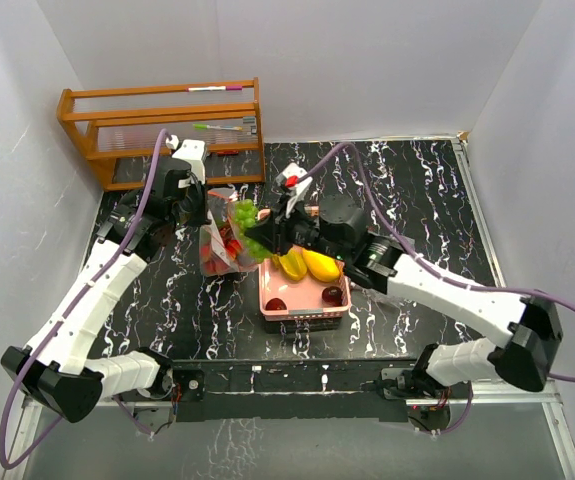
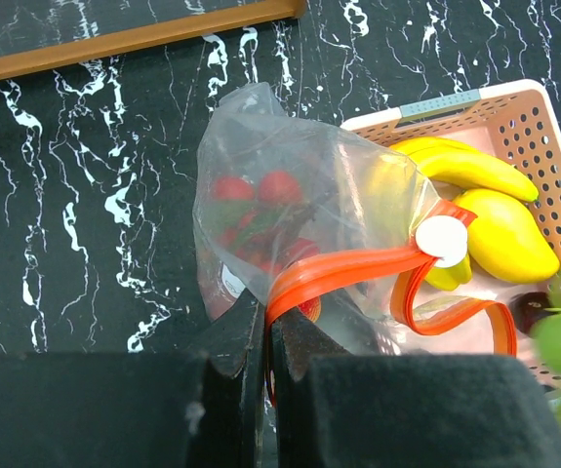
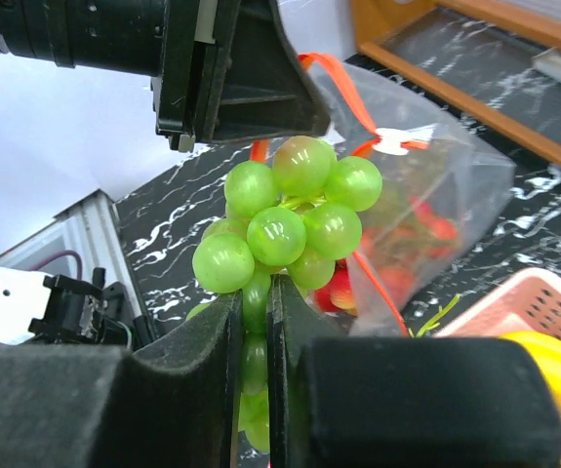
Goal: Place the food in the zip-top bag and seal the zipper
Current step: Place the fake fruit in the zipper food storage bag.
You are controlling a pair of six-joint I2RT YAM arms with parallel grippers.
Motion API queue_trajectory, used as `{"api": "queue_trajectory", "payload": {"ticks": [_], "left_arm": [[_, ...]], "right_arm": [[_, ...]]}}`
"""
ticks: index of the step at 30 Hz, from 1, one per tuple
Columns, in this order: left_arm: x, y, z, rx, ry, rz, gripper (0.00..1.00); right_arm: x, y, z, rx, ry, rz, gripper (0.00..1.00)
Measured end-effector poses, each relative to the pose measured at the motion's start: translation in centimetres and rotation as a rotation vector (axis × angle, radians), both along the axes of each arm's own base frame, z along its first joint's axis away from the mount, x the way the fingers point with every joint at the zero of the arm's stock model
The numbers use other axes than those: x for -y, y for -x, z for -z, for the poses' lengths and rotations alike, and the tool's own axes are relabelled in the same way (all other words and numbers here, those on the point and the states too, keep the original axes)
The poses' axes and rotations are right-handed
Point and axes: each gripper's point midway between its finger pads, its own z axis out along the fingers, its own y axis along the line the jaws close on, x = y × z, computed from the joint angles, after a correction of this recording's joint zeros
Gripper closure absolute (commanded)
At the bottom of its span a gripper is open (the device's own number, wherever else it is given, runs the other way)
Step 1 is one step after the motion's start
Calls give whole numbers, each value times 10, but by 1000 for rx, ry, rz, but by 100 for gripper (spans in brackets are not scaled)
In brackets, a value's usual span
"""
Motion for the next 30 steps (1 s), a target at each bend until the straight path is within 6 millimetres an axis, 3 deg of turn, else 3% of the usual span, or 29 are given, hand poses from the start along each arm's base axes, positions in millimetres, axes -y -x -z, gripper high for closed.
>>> {"api": "queue_trajectory", "payload": {"ticks": [5,15,21,27,28,30], "left_arm": [[3,0,3,-7,9,9,100],[11,2,18,-40,33,38,100],[16,2,16,-41,63,54,100],[23,5,15,-54,93,85,100],[24,6,15,-55,97,90,100],[26,7,15,-57,104,98,100]], "right_arm": [[-30,1,18,-50,-30,-95,92],[-59,-6,32,-64,-41,-157,92],[-61,-38,59,-82,10,-12,92],[-47,-74,95,-102,92,198,90],[-43,-79,98,-102,104,236,87],[-34,-89,100,-97,113,314,69]]}}
